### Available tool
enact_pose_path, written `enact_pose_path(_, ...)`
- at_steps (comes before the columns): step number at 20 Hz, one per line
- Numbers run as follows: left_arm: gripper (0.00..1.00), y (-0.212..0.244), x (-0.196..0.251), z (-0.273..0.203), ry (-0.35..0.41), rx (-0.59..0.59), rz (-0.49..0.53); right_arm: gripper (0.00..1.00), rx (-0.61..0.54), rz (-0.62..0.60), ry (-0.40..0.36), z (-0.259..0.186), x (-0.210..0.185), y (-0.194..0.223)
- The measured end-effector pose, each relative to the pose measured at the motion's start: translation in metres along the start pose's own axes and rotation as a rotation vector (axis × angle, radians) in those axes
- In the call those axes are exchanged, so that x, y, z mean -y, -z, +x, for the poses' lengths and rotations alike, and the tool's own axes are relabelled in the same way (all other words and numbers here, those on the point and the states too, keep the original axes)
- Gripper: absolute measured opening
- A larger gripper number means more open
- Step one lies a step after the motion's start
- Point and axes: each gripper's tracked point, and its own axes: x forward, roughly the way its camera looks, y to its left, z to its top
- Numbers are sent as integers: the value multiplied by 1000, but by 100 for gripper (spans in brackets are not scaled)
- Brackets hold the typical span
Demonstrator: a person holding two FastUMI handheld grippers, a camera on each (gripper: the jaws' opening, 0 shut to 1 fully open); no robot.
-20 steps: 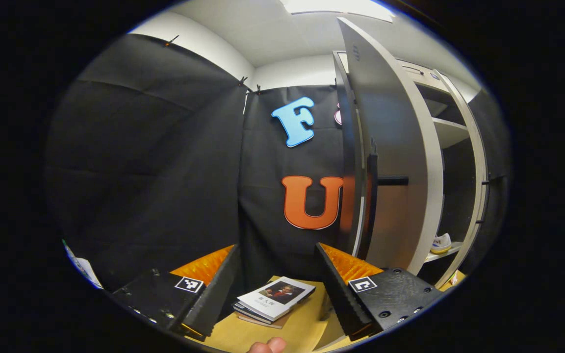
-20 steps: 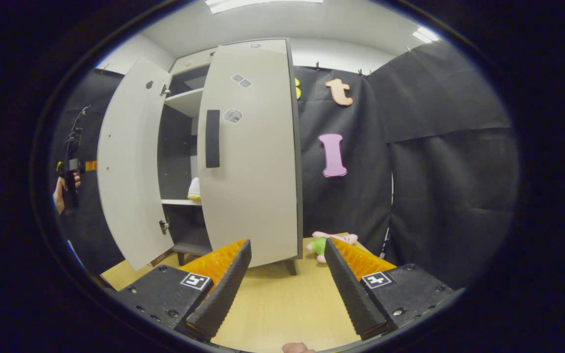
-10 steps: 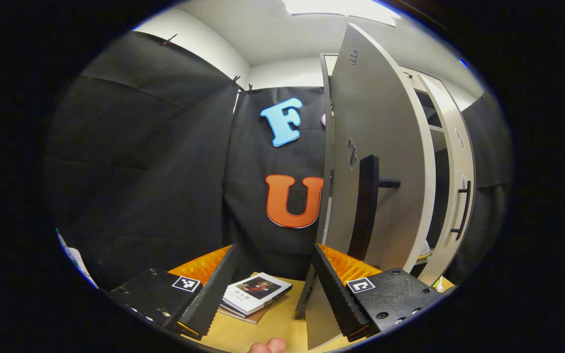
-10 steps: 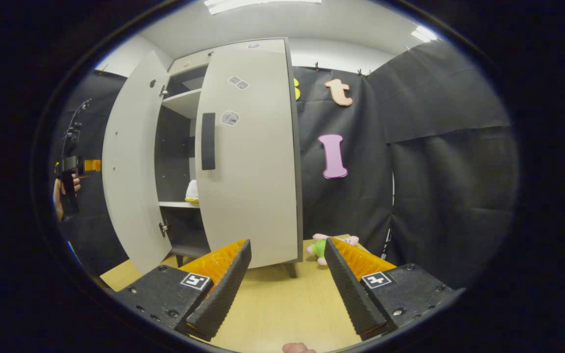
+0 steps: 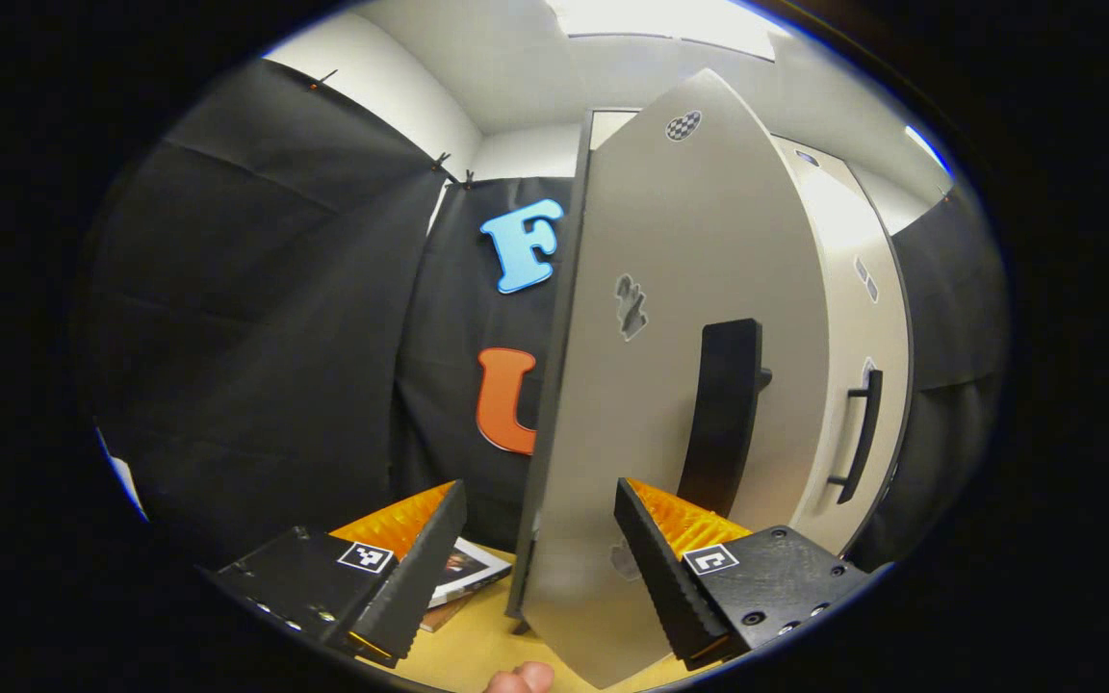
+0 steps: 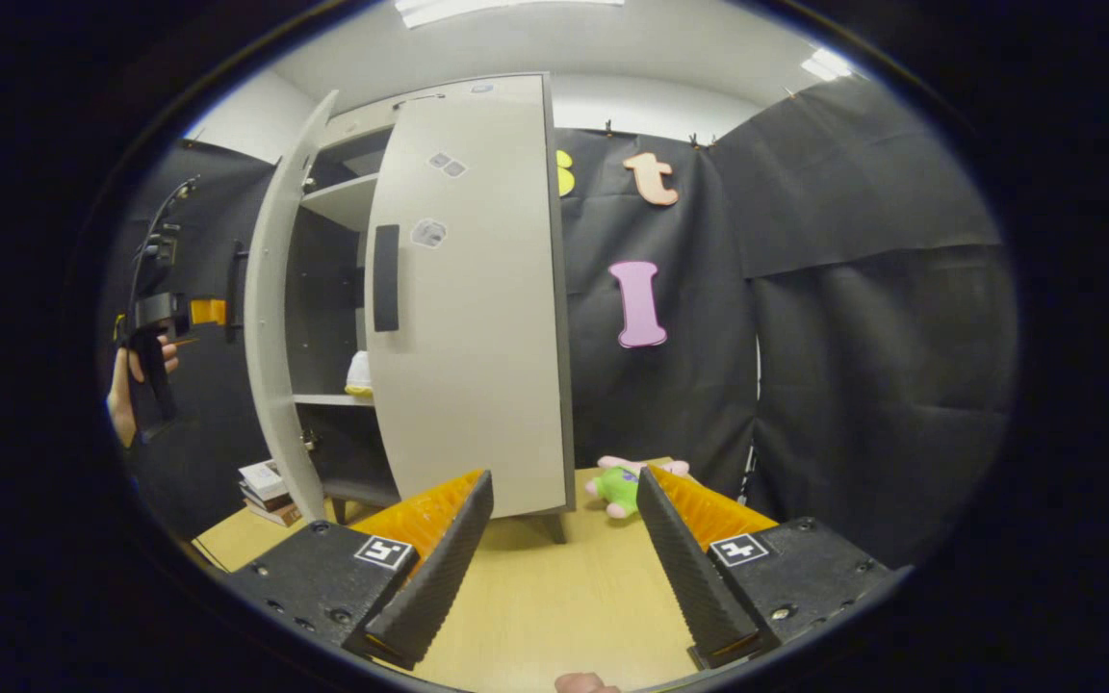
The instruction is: Grab one shoe with the right hand and put it into the shoe cabinet, grab the other shoe with the left hand and put it into the shoe cabinet; then close the right door with the right hand and the left door with the left hand.
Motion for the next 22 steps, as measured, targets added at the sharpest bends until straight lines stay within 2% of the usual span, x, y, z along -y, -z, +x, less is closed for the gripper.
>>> enact_pose_path(2,94,4,22,11,23,-7,1,97,-1,3,11,-5,4,2)
enact_pose_path(4,94,4,32,20,12,6,30,98,-4,-3,19,-6,9,4)
enact_pose_path(8,94,4,28,23,-19,27,86,97,0,-16,6,-1,6,2)
enact_pose_path(9,94,7,24,19,-21,27,96,94,4,-16,-4,0,3,0)
enact_pose_path(11,94,11,15,0,-25,28,118,98,12,-11,-26,1,-8,-4)
enact_pose_path(13,95,19,14,-21,0,25,133,98,18,-6,-52,4,-20,-8)
enact_pose_path(17,94,38,28,-77,96,0,145,98,35,-13,-95,6,-45,-20)
enact_pose_path(18,94,47,35,-90,130,-23,137,94,41,-16,-104,5,-50,-22)
enact_pose_path(19,95,56,43,-104,152,-45,127,98,45,-19,-110,4,-55,-24)
enact_pose_path(22,95,70,55,-136,191,-65,121,98,54,-28,-124,-4,-68,-27)
